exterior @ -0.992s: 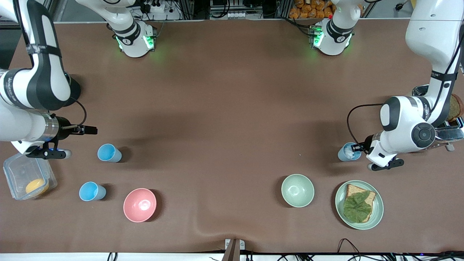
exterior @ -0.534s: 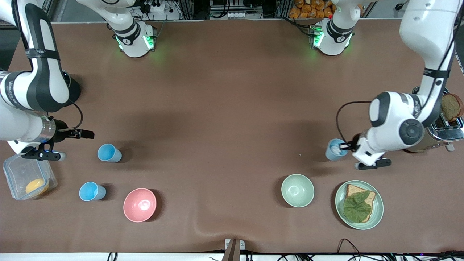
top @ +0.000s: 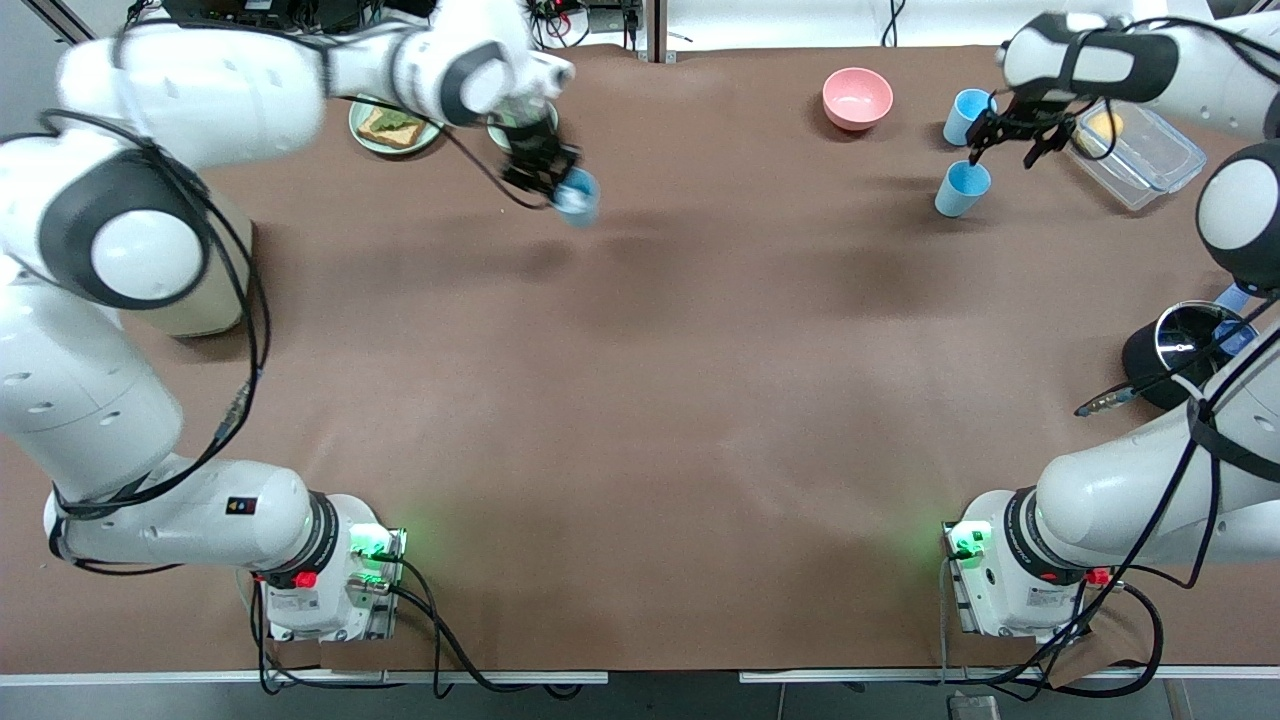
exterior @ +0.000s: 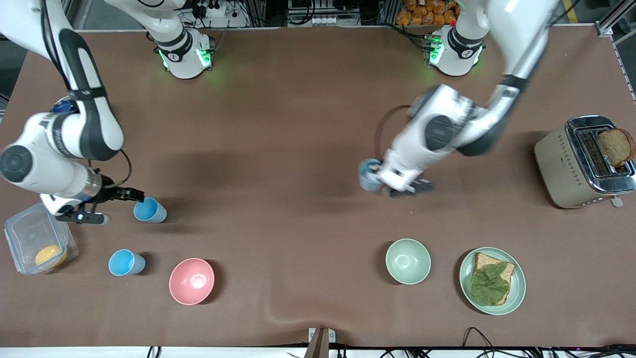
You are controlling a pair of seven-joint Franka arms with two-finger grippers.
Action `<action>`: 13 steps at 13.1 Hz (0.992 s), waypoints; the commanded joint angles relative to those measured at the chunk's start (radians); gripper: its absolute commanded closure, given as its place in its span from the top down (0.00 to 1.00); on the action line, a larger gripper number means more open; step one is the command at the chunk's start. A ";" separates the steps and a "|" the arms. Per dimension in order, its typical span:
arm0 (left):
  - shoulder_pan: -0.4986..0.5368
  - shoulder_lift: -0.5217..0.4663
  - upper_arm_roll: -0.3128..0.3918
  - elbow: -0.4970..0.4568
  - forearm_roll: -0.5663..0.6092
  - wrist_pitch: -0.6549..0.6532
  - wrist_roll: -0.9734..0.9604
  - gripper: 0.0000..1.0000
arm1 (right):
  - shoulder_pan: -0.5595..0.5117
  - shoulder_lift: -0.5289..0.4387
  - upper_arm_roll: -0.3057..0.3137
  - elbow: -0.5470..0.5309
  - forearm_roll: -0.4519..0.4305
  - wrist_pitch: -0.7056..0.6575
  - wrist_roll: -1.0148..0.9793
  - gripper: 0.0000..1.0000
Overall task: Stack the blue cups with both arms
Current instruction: 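Carry the tissue cup with the left gripper to the table center, then release the tissue cup and withdraw the left gripper while the right gripper lifts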
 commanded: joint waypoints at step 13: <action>-0.264 0.270 0.053 0.150 0.004 0.179 -0.283 0.72 | -0.050 0.133 0.014 0.015 0.018 0.074 -0.004 0.79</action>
